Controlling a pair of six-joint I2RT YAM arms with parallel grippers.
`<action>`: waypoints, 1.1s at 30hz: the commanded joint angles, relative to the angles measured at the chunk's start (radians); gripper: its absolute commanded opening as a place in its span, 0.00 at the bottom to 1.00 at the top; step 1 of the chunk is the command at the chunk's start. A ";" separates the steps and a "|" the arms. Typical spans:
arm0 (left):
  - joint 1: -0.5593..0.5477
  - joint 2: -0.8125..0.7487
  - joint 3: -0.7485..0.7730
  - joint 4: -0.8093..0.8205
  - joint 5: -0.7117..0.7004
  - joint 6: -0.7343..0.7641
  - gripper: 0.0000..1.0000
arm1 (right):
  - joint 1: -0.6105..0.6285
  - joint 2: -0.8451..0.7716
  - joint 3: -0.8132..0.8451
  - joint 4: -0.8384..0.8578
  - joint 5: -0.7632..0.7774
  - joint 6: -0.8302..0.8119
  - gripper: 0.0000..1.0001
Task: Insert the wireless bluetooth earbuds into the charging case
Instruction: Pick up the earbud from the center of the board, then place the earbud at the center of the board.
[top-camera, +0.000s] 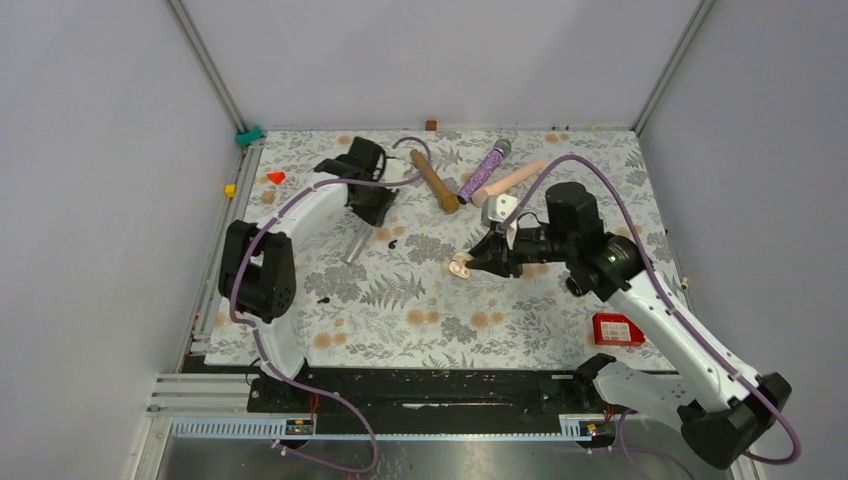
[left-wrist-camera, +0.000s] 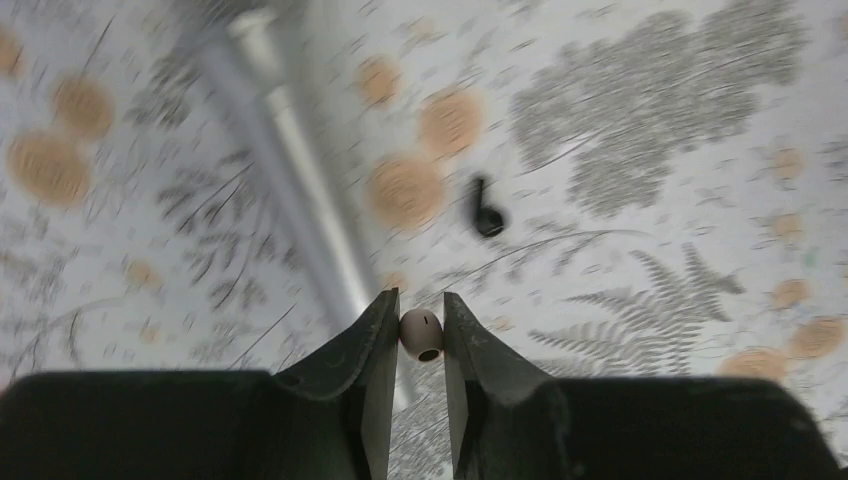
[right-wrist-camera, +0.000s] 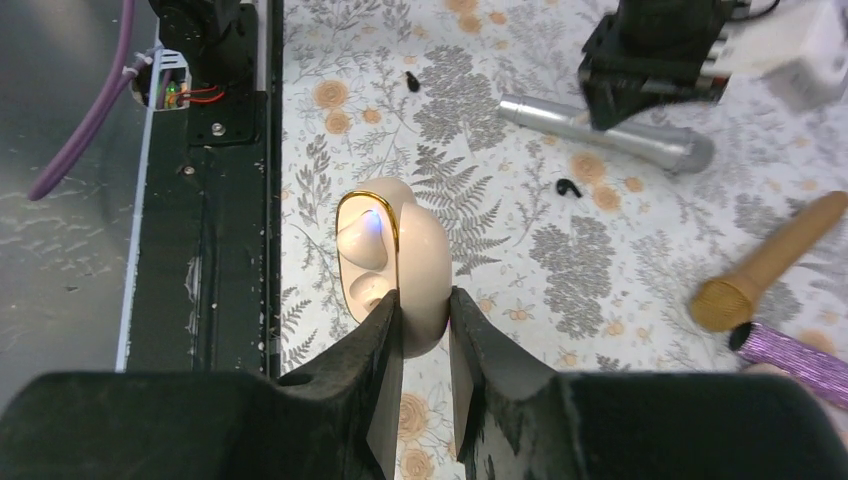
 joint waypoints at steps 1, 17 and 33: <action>-0.128 0.062 0.133 -0.034 0.015 -0.031 0.22 | -0.006 -0.106 -0.011 -0.047 0.073 -0.053 0.15; -0.402 0.404 0.420 0.027 0.007 -0.096 0.32 | -0.015 -0.205 -0.129 0.016 0.119 -0.029 0.16; -0.212 -0.193 -0.126 0.002 0.071 0.161 0.91 | -0.018 -0.214 -0.139 0.017 0.079 -0.028 0.16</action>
